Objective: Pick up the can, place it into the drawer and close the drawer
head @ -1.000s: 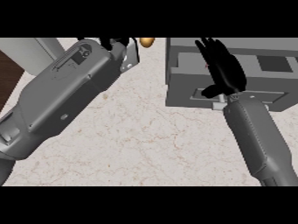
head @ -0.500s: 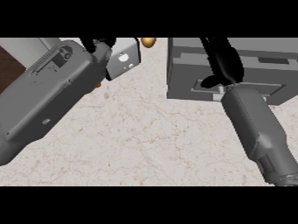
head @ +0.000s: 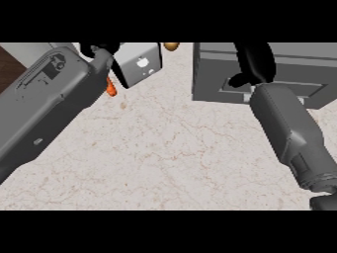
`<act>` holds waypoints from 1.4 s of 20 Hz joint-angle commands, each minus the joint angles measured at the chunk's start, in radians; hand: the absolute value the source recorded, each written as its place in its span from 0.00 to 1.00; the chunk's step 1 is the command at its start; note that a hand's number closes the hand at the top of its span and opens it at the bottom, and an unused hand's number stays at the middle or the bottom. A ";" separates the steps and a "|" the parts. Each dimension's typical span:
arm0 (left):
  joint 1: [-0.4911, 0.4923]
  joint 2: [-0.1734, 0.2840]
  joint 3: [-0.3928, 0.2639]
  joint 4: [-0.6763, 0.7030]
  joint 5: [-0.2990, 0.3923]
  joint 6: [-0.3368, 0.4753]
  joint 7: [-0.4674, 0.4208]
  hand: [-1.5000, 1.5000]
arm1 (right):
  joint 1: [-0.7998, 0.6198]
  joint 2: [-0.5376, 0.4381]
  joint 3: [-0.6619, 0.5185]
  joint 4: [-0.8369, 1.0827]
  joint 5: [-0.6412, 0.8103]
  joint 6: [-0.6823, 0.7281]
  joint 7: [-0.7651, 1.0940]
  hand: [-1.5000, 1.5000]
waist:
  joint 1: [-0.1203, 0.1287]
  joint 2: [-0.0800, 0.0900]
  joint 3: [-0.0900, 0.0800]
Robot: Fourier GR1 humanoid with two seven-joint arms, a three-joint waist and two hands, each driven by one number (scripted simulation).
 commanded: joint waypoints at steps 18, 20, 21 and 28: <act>0.065 0.047 0.004 -0.150 -0.039 0.016 0.073 0.00 | -0.248 -0.032 -0.172 0.183 -0.147 0.100 -0.151 0.00 | 0.035 0.012 0.007; 0.052 0.064 0.009 -0.150 -0.040 -0.002 0.080 0.00 | -0.238 -0.009 -0.244 0.185 -0.226 0.121 -0.176 0.00 | 0.038 0.019 0.009; 0.064 0.071 0.013 -0.151 -0.036 -0.002 0.082 0.00 | -0.248 -0.015 -0.291 0.187 -0.274 0.158 -0.181 0.00 | 0.043 0.019 0.010; 0.118 0.105 0.018 -0.207 -0.037 -0.018 0.094 0.00 | -0.240 0.019 -0.427 0.188 -0.417 0.214 -0.268 0.00 | 0.033 0.010 0.006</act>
